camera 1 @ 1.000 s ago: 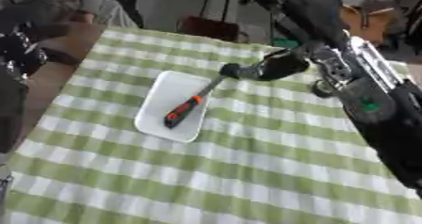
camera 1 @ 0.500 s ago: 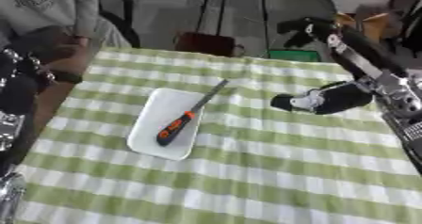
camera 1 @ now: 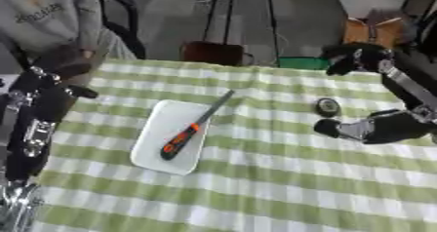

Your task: Pick up objects on the table and place them in the box.

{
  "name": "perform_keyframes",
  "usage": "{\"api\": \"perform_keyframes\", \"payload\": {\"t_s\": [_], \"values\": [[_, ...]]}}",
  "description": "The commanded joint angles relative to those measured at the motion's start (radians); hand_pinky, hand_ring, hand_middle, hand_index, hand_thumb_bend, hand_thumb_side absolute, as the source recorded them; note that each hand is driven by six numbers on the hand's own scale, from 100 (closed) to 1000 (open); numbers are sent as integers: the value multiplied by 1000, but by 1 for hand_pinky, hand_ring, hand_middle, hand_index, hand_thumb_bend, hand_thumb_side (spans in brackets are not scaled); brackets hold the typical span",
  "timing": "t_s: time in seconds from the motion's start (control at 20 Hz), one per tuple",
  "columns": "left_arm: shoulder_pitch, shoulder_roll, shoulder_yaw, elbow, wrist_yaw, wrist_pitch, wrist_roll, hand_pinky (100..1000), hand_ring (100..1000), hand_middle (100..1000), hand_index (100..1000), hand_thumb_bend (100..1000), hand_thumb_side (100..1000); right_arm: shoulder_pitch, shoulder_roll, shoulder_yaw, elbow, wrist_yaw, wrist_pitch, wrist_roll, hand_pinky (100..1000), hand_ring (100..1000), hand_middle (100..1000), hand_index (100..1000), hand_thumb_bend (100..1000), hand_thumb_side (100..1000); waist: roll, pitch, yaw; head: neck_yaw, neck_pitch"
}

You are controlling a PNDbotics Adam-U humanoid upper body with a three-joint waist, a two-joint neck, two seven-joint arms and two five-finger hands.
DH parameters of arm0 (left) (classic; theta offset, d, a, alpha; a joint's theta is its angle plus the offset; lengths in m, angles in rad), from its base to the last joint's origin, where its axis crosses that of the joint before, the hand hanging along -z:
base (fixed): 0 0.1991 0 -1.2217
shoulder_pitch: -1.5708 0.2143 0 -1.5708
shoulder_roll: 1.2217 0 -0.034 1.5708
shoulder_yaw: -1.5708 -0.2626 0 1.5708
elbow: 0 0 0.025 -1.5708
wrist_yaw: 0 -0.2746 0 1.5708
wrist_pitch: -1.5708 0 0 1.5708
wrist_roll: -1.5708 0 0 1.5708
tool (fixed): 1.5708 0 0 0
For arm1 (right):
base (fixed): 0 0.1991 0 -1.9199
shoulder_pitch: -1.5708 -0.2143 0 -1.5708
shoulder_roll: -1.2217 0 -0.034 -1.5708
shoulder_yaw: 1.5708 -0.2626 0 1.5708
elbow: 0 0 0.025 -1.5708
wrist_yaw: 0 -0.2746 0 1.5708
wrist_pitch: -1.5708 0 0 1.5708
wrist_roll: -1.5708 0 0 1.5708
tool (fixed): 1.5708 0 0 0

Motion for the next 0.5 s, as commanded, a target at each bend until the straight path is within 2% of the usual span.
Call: {"api": "perform_keyframes", "payload": {"t_s": [0.05,0.5], "values": [[-5,22,10,-7,-6,-2,7,616,819,885,842,638,768,-3,-22,-19,-28,-14,10,-4,718,715,798,911,685,466,0,-11,-3,11,-14],[-4,25,6,-6,-7,-2,4,614,812,881,841,632,771,29,-28,-30,-39,-16,18,-14,718,711,796,909,681,467,-8,-8,4,22,-18]]}}
